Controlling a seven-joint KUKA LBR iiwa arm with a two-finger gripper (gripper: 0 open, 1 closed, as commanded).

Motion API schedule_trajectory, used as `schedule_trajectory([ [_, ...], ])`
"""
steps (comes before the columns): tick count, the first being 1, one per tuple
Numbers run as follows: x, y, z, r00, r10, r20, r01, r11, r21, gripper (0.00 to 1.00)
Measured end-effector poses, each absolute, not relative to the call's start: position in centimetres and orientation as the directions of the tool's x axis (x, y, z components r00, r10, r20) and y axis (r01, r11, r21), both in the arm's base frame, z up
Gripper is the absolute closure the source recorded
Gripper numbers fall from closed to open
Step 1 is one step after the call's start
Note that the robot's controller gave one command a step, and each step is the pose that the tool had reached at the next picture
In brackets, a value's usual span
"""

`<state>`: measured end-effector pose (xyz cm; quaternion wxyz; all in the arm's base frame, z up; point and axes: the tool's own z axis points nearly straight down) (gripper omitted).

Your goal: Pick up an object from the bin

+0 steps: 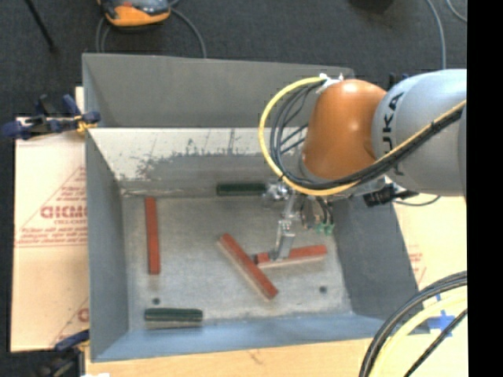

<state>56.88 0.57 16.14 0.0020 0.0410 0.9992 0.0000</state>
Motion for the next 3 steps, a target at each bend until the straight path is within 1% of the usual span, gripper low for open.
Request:
schedule_trajectory([
  [1,54.3,-1.3,12.8,-0.995,0.096,-0.014,0.096,0.995,0.001,0.0],
  [2,57.7,-3.1,7.1,-0.955,0.297,-0.005,0.297,0.955,0.001,1.0],
  [3,57.7,-3.1,7.1,-0.955,0.297,-0.006,0.297,0.955,0.0,1.0],
])
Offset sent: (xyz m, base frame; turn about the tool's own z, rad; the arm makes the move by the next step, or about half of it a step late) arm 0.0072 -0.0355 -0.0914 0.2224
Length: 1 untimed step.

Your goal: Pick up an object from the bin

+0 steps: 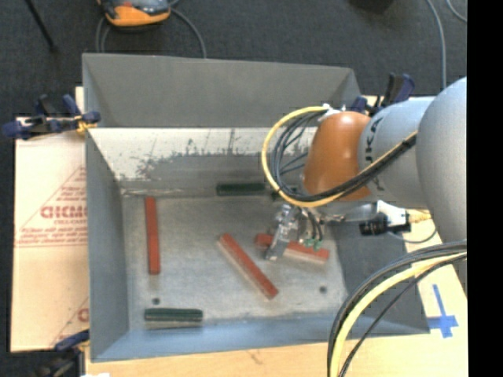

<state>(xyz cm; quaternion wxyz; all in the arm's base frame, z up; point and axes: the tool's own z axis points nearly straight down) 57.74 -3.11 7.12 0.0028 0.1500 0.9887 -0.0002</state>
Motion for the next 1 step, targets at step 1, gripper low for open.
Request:
schedule_trajectory([
  [1,57.23,-2.9,25.4,-0.942,0.335,-0.012,0.335,0.942,0.004,1.0],
])
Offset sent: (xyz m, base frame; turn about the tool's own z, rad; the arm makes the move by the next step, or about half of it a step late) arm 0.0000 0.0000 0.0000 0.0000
